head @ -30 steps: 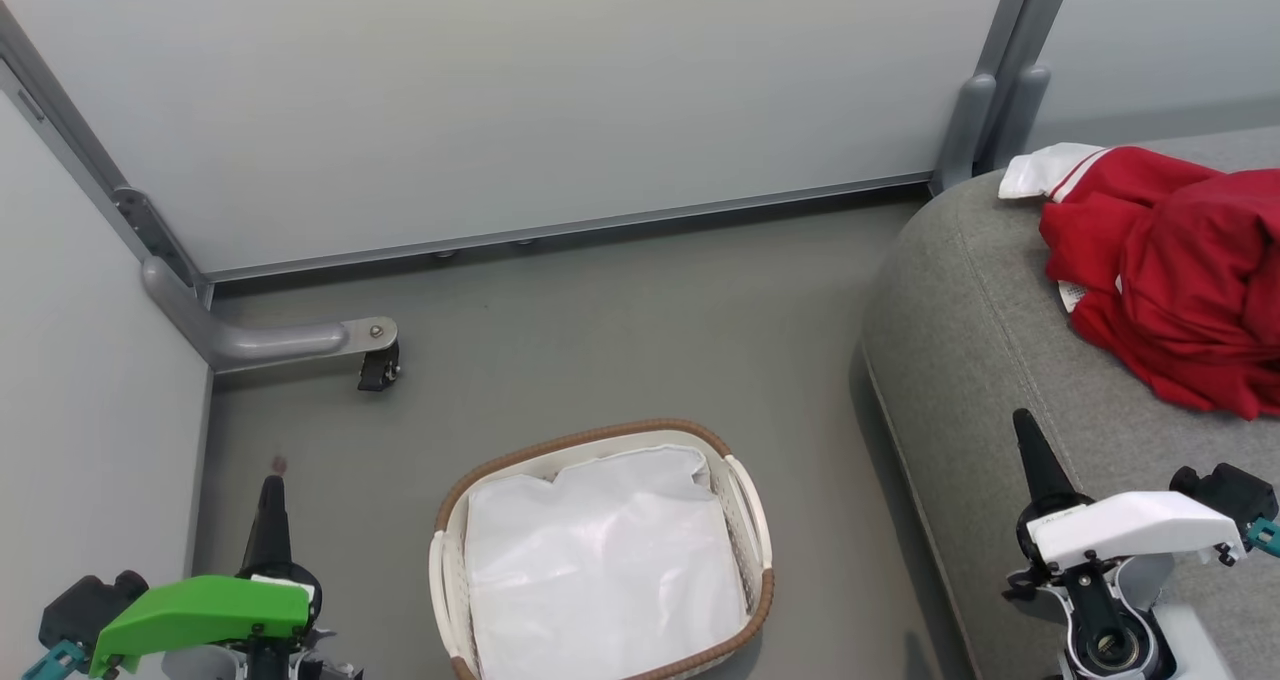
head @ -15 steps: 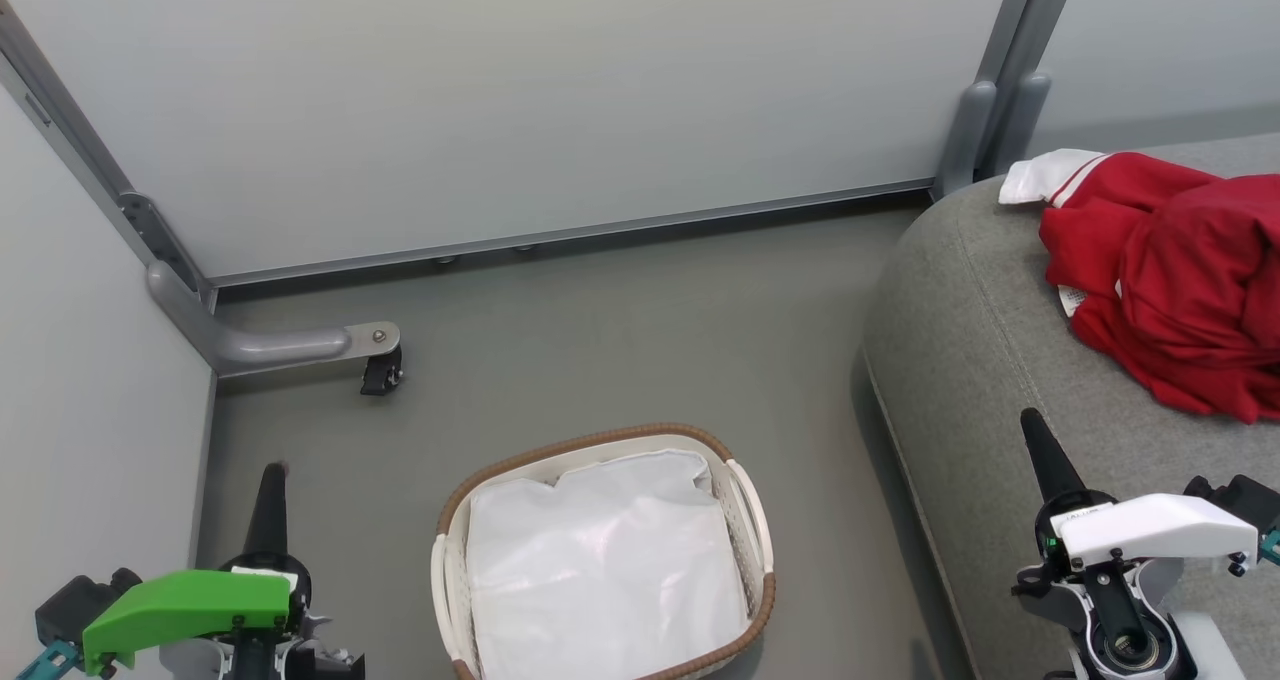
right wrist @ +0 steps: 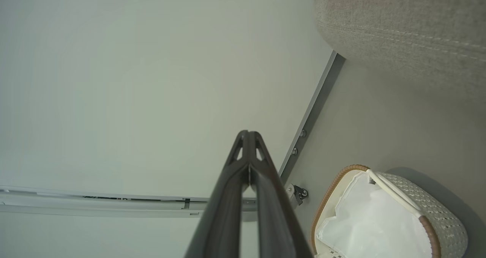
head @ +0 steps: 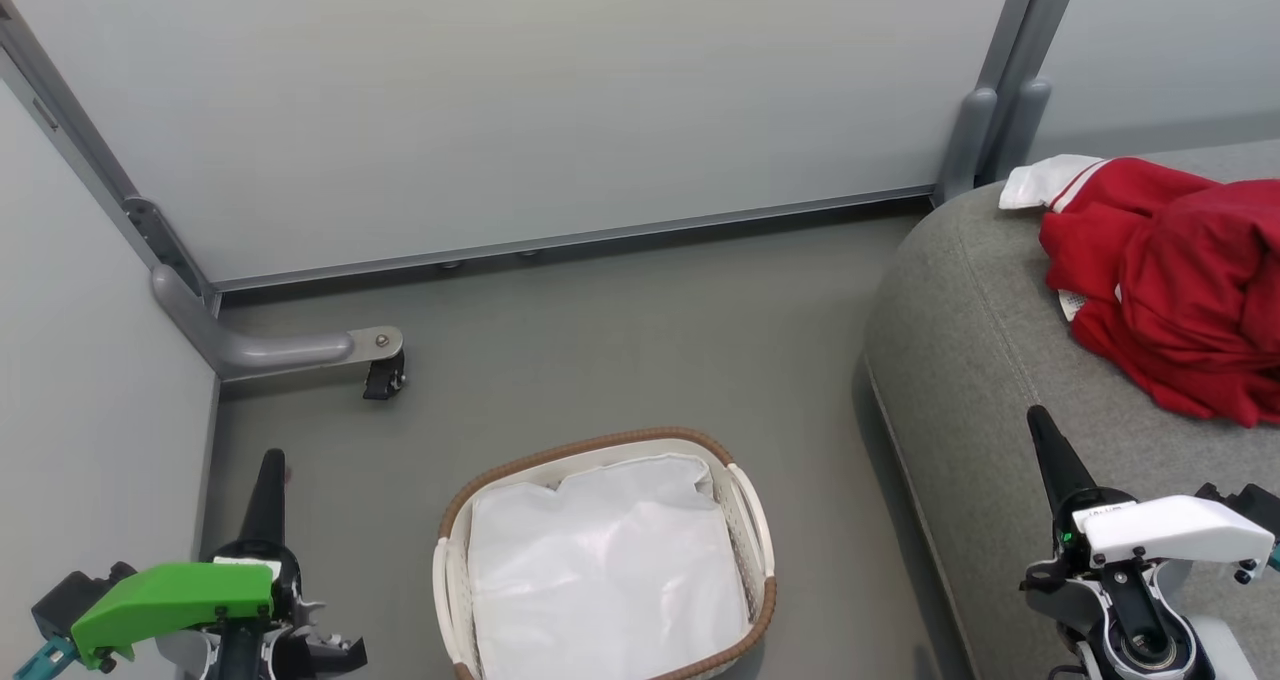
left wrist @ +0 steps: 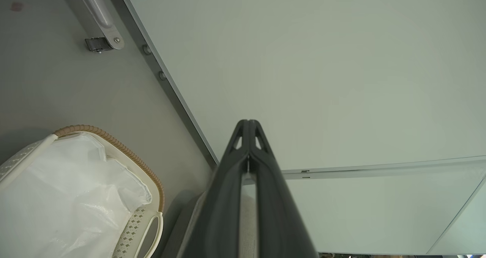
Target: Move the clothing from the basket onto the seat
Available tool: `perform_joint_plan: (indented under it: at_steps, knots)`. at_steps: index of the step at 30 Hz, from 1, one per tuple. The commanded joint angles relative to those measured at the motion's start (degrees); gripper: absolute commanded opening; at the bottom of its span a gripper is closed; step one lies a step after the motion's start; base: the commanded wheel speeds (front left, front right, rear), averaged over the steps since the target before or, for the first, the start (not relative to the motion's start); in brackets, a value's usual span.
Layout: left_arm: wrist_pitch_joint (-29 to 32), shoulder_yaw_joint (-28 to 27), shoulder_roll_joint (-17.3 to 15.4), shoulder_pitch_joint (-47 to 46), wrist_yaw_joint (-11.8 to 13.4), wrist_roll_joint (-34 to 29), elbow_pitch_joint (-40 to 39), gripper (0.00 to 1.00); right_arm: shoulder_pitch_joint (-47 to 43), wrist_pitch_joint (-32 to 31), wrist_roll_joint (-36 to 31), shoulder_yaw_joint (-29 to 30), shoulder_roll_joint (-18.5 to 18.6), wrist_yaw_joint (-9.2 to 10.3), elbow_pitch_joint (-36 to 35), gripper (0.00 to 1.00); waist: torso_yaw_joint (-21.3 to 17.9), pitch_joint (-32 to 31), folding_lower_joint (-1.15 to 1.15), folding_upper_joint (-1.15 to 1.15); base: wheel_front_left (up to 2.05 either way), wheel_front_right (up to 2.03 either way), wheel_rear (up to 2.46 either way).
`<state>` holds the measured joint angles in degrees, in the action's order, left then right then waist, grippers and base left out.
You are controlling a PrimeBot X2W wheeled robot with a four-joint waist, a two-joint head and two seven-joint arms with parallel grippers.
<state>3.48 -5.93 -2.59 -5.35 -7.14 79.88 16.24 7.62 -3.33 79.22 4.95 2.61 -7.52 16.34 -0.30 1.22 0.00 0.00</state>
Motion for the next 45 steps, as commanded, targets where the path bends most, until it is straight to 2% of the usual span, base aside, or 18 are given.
perform_joint_plan:
  at_steps: [1, 27, 45]
  knots:
    - [0.31, -0.31, -0.43, -0.9, -0.48, 1.52, -0.64, 0.0, -0.64, -0.49, 1.45, 0.31, 0.34, 0.04, -0.67, 0.0, 0.02, -0.06, 0.0, 0.0, 0.0, 0.0, 0.0]
    - [3.13, -0.73, -0.48, -1.3, -0.49, 12.51, -2.32, 0.0, -1.69, -3.38, 13.05, 1.7, 0.43, 0.04, -2.49, 0.0, 0.29, -1.0, 0.0, 0.0, 0.0, 0.0, 0.0]
    - [3.32, -0.72, -0.47, -1.15, -0.47, 12.64, -2.31, 0.0, -1.76, -3.36, 13.28, 1.72, 0.43, 0.04, -2.49, 0.0, 0.3, -1.04, 0.0, 0.0, 0.0, 0.0, 0.0]
